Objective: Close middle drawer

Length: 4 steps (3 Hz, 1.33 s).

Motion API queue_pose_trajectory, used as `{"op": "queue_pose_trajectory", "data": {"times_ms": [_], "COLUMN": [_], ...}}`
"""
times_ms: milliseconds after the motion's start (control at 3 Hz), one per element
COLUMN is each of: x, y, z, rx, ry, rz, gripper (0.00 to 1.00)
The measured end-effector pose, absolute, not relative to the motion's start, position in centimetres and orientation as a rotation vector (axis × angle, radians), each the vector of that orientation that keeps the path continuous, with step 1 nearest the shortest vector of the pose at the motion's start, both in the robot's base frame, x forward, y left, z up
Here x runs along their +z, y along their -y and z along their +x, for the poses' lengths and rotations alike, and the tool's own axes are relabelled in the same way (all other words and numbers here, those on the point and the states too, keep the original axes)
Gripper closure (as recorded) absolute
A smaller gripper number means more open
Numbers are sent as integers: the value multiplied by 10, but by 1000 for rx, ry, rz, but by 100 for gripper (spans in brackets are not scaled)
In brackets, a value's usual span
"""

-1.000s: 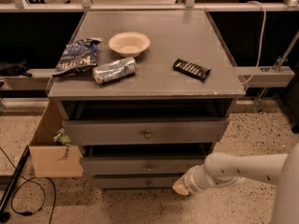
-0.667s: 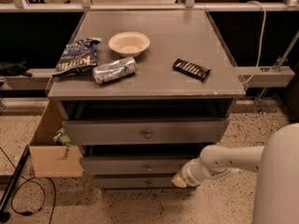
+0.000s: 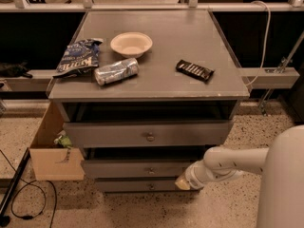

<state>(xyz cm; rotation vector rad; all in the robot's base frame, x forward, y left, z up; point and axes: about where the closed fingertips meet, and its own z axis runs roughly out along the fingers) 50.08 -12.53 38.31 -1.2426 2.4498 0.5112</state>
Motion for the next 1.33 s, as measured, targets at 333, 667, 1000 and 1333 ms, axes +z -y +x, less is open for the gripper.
{"op": "queue_pose_trajectory", "data": {"times_ms": [333,667,1000,1333], "x": [383,383,383,383], "y": [125,125,125,125], "z": [501,501,501,501], "rx": [511,511,512,512], "ry": [-2450,-2450,-2450,-2450], "rz": [-1243,-1243,-1243,-1243], "gripper": [27,4,0,0]}}
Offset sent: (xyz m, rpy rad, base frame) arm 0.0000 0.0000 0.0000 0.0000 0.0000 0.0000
